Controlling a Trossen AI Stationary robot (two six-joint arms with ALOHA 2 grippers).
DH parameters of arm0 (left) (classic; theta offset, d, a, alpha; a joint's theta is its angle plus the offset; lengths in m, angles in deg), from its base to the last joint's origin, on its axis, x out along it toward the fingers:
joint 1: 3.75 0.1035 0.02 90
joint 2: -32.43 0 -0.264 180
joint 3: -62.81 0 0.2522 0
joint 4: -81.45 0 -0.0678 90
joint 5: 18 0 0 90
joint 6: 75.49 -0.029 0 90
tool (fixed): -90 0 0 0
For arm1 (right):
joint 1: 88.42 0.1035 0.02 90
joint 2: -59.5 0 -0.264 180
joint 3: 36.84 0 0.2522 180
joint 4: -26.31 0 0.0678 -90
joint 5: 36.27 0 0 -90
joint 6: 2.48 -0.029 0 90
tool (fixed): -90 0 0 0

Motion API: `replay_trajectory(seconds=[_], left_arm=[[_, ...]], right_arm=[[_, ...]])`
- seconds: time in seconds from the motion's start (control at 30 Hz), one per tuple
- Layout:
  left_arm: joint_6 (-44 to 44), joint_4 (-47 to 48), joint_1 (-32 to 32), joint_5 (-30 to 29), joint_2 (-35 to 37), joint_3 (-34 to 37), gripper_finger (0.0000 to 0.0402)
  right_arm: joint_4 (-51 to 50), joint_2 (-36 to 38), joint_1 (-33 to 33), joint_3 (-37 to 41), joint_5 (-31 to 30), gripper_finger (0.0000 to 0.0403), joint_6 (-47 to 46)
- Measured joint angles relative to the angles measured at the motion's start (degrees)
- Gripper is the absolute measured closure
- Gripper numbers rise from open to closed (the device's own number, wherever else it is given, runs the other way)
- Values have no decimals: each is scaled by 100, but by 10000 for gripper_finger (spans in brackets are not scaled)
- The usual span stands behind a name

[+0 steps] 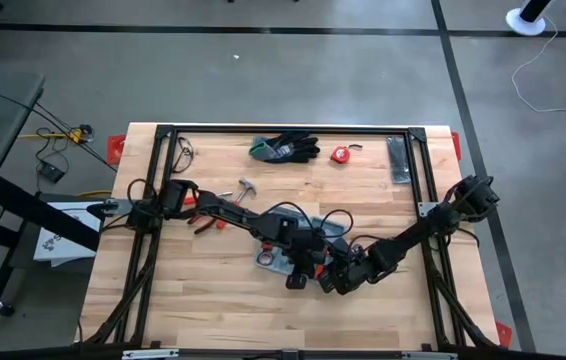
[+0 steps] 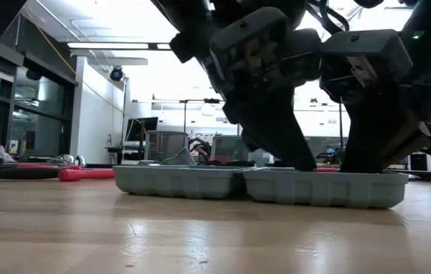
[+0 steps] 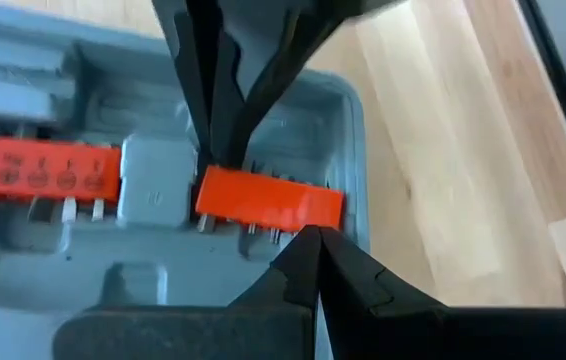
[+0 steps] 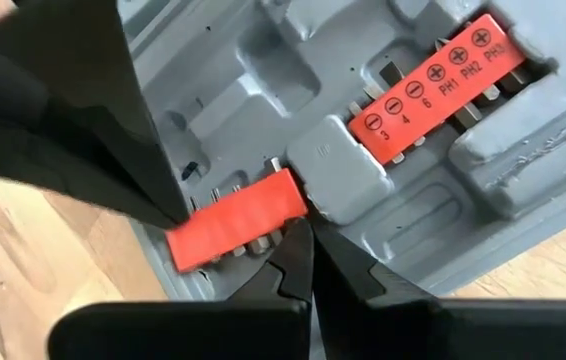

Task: Prefit tool cases
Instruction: Put the screwdriver bit set into the gray tool case

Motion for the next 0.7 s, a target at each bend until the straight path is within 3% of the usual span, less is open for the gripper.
replay_trajectory(seconds=[0.43,0.7], left_arm=[[141,-120,-20,67,-69,0,402],[181,-174,-15,16,-35,0,401]], right_arm=[[180,-4,-37,7,-139,403,6],[-45,10,134,0,-225,403,-443]])
